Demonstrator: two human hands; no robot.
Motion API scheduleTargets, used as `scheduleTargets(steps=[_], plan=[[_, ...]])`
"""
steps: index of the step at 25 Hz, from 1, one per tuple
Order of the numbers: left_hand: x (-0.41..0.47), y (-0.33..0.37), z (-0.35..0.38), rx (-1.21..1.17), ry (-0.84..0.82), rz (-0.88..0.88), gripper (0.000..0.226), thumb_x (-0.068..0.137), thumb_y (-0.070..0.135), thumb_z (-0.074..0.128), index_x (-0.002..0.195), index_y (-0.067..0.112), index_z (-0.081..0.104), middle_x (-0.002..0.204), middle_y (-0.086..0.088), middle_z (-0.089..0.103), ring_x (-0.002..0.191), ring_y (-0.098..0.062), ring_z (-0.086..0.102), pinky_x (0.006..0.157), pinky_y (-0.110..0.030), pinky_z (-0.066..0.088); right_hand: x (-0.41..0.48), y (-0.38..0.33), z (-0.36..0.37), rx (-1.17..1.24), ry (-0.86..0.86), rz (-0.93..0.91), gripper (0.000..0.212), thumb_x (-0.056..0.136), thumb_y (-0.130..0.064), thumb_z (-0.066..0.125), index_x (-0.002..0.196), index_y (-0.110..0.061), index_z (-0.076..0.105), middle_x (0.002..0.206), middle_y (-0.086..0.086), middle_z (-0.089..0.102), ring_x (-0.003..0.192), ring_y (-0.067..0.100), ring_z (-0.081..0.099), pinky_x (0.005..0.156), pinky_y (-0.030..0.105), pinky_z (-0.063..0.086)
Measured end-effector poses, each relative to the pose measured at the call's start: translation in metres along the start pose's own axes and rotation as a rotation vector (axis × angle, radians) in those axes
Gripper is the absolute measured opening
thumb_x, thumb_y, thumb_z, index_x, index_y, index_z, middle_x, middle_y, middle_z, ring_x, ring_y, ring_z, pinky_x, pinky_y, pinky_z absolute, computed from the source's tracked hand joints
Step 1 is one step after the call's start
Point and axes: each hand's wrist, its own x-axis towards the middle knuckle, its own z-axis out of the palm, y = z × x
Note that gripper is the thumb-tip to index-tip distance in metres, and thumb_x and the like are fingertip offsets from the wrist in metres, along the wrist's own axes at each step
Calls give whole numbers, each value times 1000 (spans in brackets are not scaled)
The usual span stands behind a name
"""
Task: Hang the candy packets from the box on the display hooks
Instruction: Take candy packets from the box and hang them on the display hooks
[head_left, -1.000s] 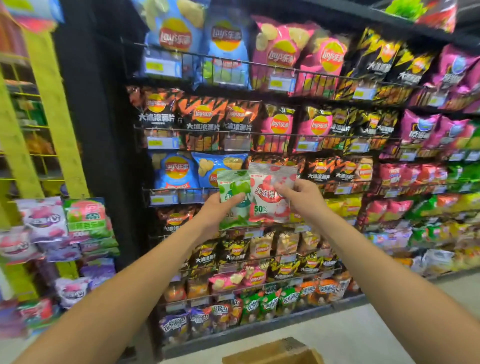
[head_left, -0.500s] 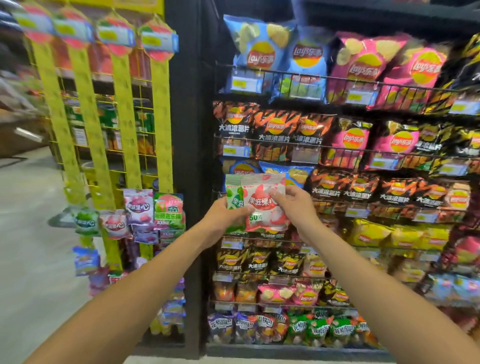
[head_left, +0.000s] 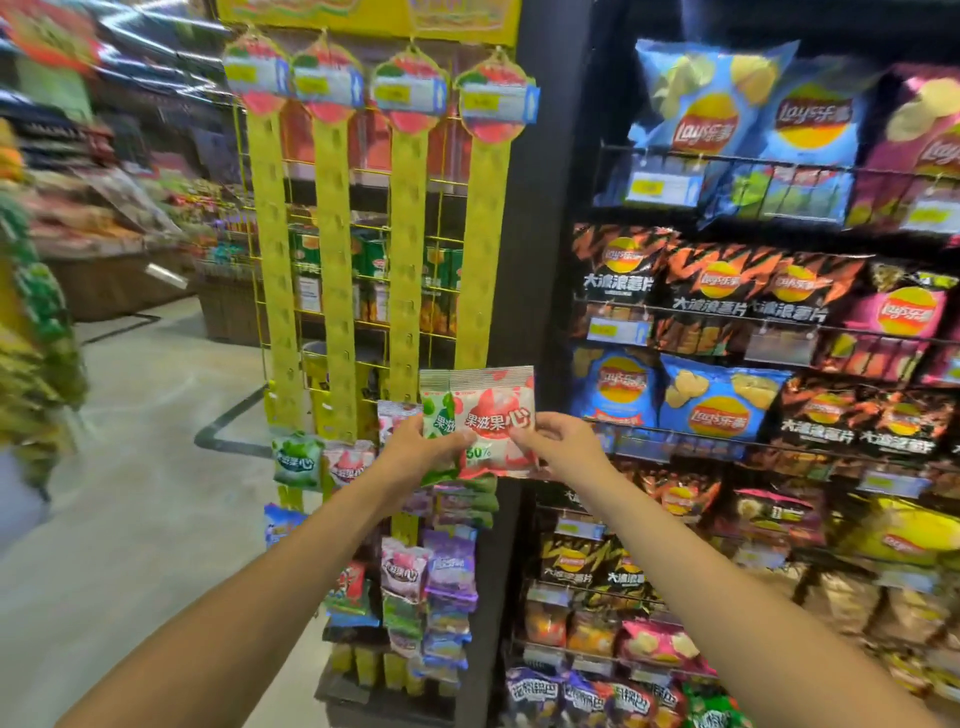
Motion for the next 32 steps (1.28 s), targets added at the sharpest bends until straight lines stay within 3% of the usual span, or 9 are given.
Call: scheduleTargets(steps=[4,6,12,17,21,23,27,30,32], plan=[[13,-20,-70,-47,-11,-50,46,81,33,88,115,20,59,112,-2,76,104,-21,74,91,-39,58,33,9,63,-24,-22,23,20,93,-25,77,108,-13,76,98,8,80,94,27,77,77,39,59],[17,-30,-104,-34,11,-84,96,64,50,97,138,14,47,133,-8,67,117,-27,69,103,-52,54,46,12,95,-40,-46,32,18,94,-26,76,106,-13,77,91,1,80,89,19,76,76,32,57],[43,-54,-169,-92,41,-135,120,53,57,100,146,8,41,132,-15,68,114,-32,72,104,-54,54,76,20,154,-74,-64,63,11,98,-22,70,88,-20,74,68,-13,71,69,4,67,62,18,51],[52,-72,-201,-137,114,-145,30,95,19,74,121,10,64,107,-9,80,96,-25,78,81,-40,62,94,36,182,-111,-43,102,12,97,-24,72,85,-23,72,76,-2,74,72,12,66,65,25,50],[47,-104,-254,-139,247,-128,31,95,21,75,120,5,68,111,-14,79,105,-35,75,99,-57,57,100,67,210,-148,-69,168,19,98,-20,71,79,-21,68,68,-7,69,58,6,59,58,21,43],[42,-118,-281,-123,315,-142,28,96,19,74,118,5,69,109,-13,79,104,-37,75,97,-58,57,102,89,226,-193,-90,200,17,97,-19,71,82,-13,72,68,0,72,61,16,65,59,26,46],[34,-136,-314,-109,383,-155,22,98,16,71,117,6,69,106,-12,80,100,-36,77,89,-50,62,108,123,255,-208,-64,273,17,95,-23,74,92,-5,74,85,14,77,82,34,74,73,42,57],[34,-142,-331,-99,398,-153,20,99,15,69,116,4,69,104,-12,80,96,-33,78,81,-44,63,119,124,271,-249,-17,267,28,95,-26,73,80,-5,64,64,10,65,61,27,59,64,34,42],[35,-144,-338,-83,406,-149,15,99,12,68,111,3,71,98,-10,81,85,-26,79,66,-32,62,127,117,280,-265,36,233,27,96,-27,71,86,-4,62,66,8,61,59,22,53,60,33,39]])
